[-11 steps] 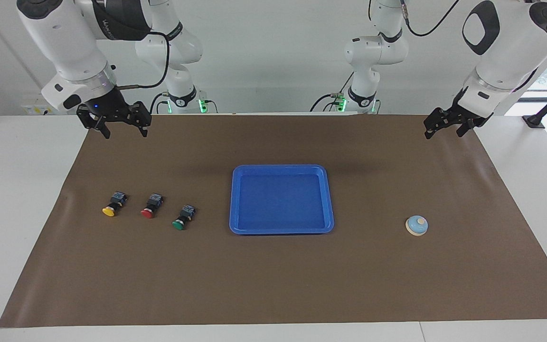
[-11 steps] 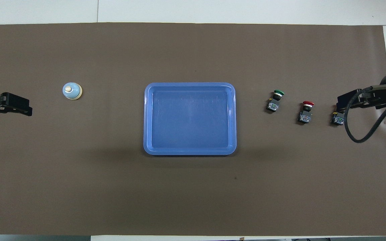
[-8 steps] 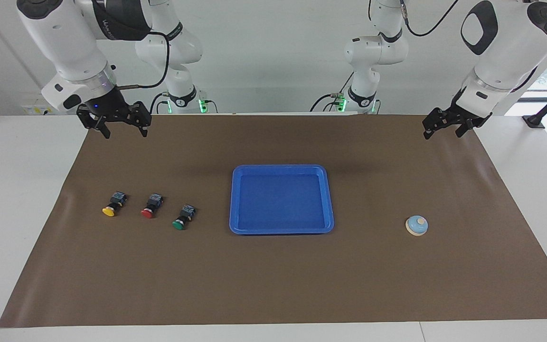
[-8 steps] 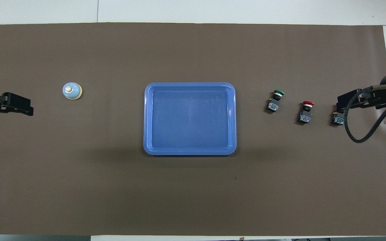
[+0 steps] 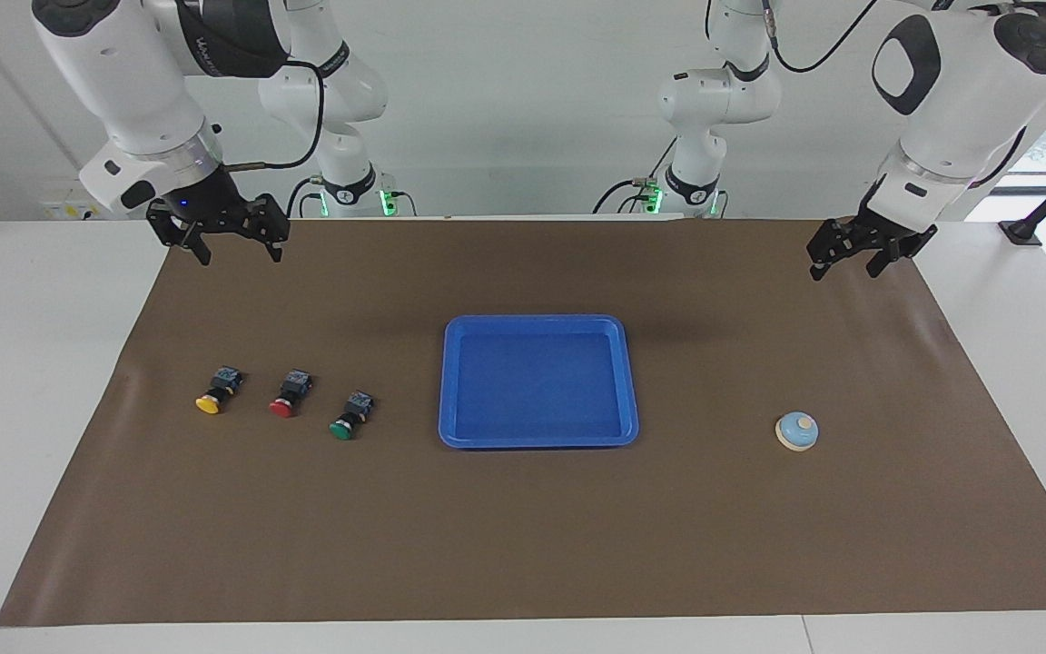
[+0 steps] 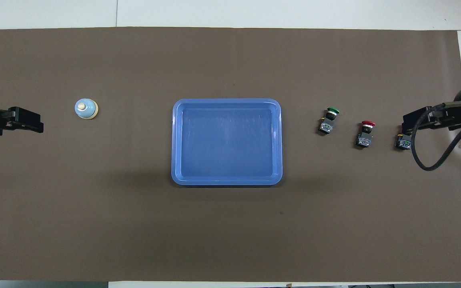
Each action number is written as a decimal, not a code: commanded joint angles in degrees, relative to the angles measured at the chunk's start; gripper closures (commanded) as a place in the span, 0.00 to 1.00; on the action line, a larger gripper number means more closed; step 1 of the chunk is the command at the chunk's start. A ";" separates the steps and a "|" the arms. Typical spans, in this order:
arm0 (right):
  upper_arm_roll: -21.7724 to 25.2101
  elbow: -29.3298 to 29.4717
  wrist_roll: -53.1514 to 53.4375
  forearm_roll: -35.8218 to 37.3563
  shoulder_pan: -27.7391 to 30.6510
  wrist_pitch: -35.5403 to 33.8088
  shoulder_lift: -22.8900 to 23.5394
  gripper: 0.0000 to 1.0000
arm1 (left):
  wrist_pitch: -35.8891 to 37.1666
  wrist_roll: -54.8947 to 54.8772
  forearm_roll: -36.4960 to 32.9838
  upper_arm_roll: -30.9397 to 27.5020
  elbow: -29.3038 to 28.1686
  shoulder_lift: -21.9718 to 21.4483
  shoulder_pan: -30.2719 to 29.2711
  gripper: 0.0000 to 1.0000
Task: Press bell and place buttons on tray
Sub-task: 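Move the left gripper toward the silver call bell, then press down on the call bell with the left gripper, then lift the left gripper off the bell and draw it back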
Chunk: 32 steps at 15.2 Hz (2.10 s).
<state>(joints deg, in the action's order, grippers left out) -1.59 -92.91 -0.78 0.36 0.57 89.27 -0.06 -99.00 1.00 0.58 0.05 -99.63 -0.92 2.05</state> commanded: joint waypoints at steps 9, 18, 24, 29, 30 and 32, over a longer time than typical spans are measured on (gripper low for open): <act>-0.61 -0.69 -1.07 -0.27 1.02 -0.76 -0.91 0.00 | -26.42 0.58 -0.58 -0.31 -3.20 17.70 0.06 1.00; -0.61 -0.78 -1.07 -0.27 1.02 -0.76 -0.91 0.00 | -29.23 0.50 -0.58 -0.49 -4.17 21.22 -0.12 1.00; -0.61 -0.69 -1.07 -0.27 1.02 -0.76 -0.91 0.00 | -36.25 0.49 -0.58 -0.66 -7.24 22.89 -0.38 1.00; -0.61 -0.78 -1.07 -0.27 1.02 -0.76 -1.00 0.00 | -34.70 0.41 -0.58 -0.75 -6.46 22.89 -0.47 1.00; -0.61 -0.78 -1.07 -0.27 1.02 -0.76 -0.91 0.00 | -32.51 0.32 -0.58 -0.75 -5.24 22.46 -0.47 1.00; -0.61 -0.78 -1.07 -0.27 1.02 -0.76 -1.00 0.00 | -24.45 0.14 -0.58 -0.84 -0.94 20.18 -0.38 1.00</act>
<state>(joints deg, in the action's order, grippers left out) -1.59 -92.92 -0.78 0.36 0.57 89.27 -0.06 -130.44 1.00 0.63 -0.64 -104.38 21.05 1.88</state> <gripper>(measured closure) 0.000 0.991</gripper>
